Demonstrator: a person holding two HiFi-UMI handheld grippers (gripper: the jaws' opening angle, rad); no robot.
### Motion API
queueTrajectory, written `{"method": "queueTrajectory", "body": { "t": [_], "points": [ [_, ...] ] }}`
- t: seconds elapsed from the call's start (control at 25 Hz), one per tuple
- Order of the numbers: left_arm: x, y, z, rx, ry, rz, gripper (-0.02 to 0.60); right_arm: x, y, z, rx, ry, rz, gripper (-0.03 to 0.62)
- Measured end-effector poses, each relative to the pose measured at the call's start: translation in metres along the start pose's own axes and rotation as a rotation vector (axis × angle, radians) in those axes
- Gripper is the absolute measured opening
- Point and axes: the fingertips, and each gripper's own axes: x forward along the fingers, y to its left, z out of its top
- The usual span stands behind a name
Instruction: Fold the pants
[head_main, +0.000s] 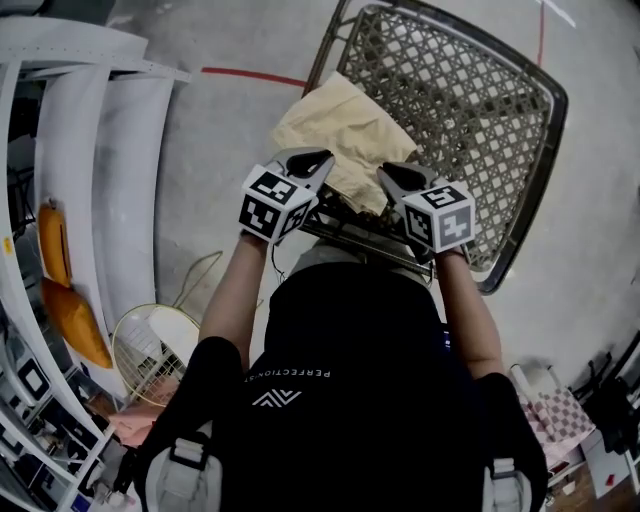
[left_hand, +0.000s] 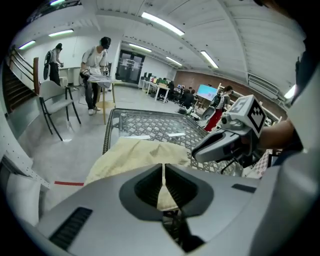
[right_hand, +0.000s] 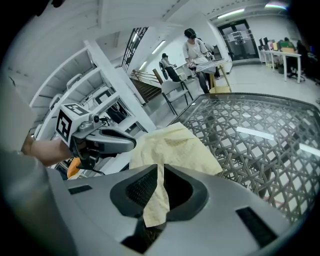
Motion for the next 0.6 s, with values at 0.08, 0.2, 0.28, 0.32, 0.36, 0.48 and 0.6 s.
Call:
{"method": "queueTrajectory", "body": {
  "t": [0.08, 0.2, 0.28, 0.32, 0.36, 0.48, 0.6],
  "points": [
    [0.0, -0.003, -0.001, -0.031, -0.026, 0.036, 0.023, -0.004, 0.0, -0.003, 0.003, -0.013, -0.009, 0.058],
    [0.001, -0.006, -0.002, -0.073, -0.062, 0.082, 0.021, -0.01, 0.002, -0.007, 0.004, -0.035, -0.024, 0.054],
    [-0.001, -0.009, -0.005, -0.071, -0.063, 0.102, 0.021, -0.013, 0.004, -0.007, 0.003, -0.048, -0.035, 0.05],
    [-0.001, -0.011, -0.007, -0.066, -0.054, 0.108, 0.021, -0.014, 0.005, -0.007, 0.001, -0.052, -0.04, 0.048],
    [-0.002, -0.014, -0.01, -0.06, -0.041, 0.112, 0.021, -0.016, 0.006, -0.007, -0.003, -0.054, -0.045, 0.048],
    [-0.003, -0.02, -0.021, -0.057, -0.006, 0.113, 0.021, -0.019, 0.009, -0.007, -0.024, -0.06, -0.056, 0.043],
    [-0.003, -0.024, -0.029, -0.067, 0.004, 0.109, 0.021, -0.021, 0.009, -0.008, -0.04, -0.069, -0.068, 0.04]
  ]
}}
